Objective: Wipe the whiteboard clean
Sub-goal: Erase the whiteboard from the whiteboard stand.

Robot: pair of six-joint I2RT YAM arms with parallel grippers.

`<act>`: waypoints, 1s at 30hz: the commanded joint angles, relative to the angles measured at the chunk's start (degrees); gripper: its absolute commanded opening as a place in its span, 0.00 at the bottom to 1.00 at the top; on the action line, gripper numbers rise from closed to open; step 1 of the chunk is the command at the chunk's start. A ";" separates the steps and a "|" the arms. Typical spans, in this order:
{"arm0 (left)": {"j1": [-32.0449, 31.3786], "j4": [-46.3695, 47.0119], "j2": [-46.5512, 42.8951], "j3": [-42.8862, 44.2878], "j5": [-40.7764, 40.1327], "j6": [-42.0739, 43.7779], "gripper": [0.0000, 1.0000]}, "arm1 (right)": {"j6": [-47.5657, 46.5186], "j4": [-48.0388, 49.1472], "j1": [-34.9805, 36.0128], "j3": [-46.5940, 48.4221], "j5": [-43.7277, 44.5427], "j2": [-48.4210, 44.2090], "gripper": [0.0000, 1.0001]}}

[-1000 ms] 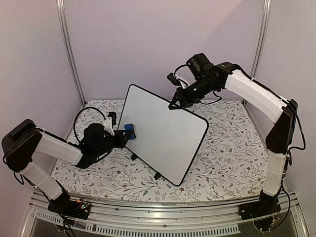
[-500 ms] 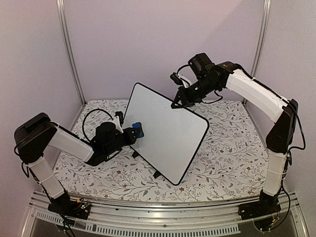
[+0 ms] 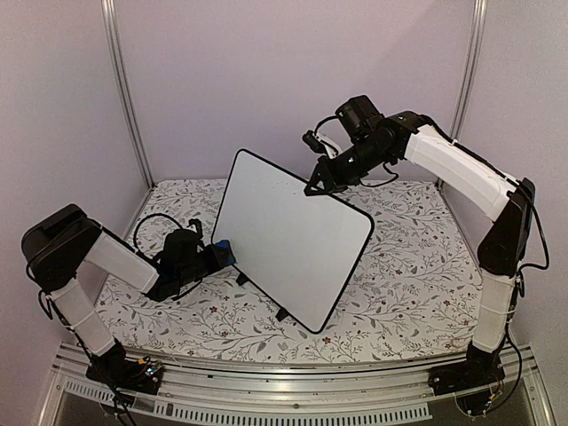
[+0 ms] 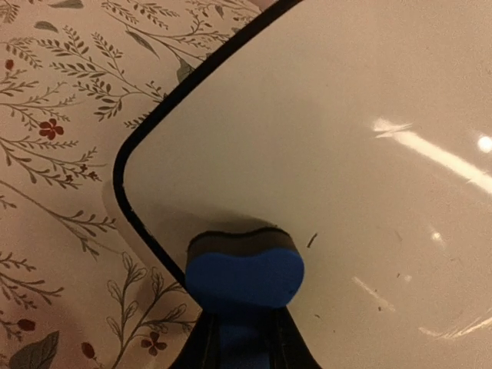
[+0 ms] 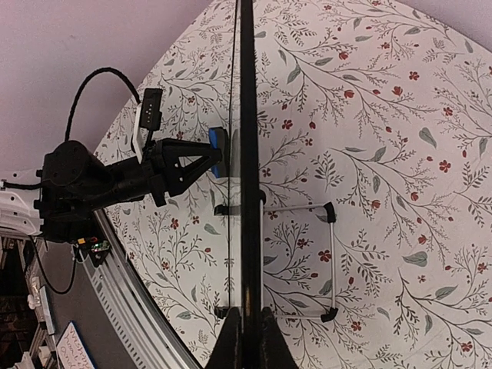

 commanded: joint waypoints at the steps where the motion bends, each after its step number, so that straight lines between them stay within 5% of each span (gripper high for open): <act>1: 1.32 1.96 0.76 -0.11 6.42 0.21 0.00 | -3.55 -3.52 2.09 -1.56 -0.60 0.35 0.00; 18: -6.87 -2.58 3.45 17.74 8.90 0.97 0.00 | -3.46 -3.49 2.09 -1.62 -0.77 0.89 0.00; 30: -0.96 -2.76 1.25 8.12 7.78 -4.62 0.00 | -3.38 -3.63 2.09 -1.74 -0.76 0.63 0.00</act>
